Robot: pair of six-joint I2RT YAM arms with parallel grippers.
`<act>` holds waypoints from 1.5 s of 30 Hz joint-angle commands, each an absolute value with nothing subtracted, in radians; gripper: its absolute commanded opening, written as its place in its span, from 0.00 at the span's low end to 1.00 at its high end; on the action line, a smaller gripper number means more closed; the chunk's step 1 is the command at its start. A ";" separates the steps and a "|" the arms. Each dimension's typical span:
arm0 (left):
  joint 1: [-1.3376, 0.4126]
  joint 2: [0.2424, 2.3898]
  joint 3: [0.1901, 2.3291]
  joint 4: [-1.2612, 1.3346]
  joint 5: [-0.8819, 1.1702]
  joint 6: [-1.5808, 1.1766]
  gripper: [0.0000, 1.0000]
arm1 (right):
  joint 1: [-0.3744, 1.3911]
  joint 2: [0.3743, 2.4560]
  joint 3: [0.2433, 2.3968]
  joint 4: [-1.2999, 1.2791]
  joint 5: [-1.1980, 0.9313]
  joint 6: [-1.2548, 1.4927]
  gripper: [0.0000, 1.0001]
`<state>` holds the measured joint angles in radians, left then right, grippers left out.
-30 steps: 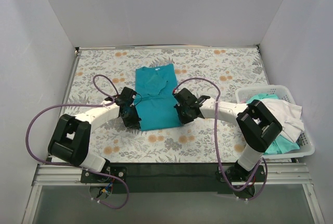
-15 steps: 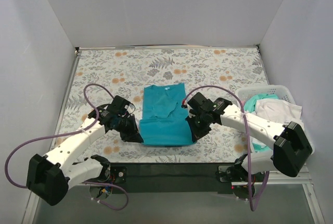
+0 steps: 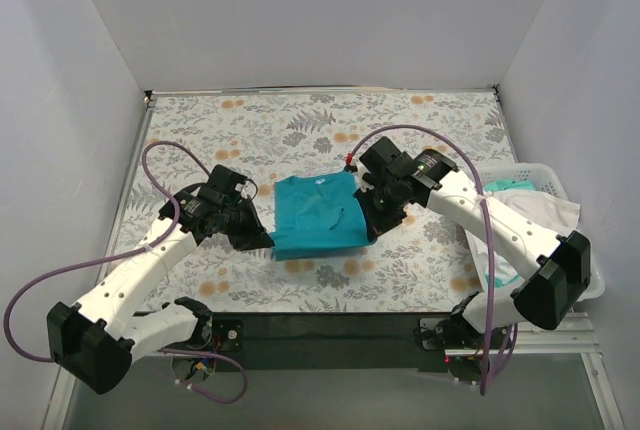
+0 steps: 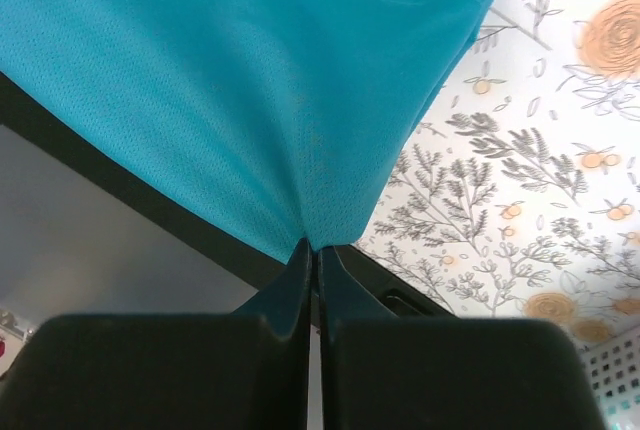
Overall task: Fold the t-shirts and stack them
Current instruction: Fold the tshirt
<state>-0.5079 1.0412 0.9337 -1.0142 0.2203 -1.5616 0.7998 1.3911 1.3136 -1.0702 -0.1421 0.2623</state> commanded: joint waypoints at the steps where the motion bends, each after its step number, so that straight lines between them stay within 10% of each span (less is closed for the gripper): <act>1: -0.506 1.087 0.948 -0.927 0.109 -1.598 0.00 | 0.764 1.446 1.393 -1.149 -0.086 0.199 0.01; 45: -0.322 1.525 0.979 -0.342 0.164 -1.417 0.00 | 0.465 1.944 1.690 -0.862 -0.244 0.015 0.01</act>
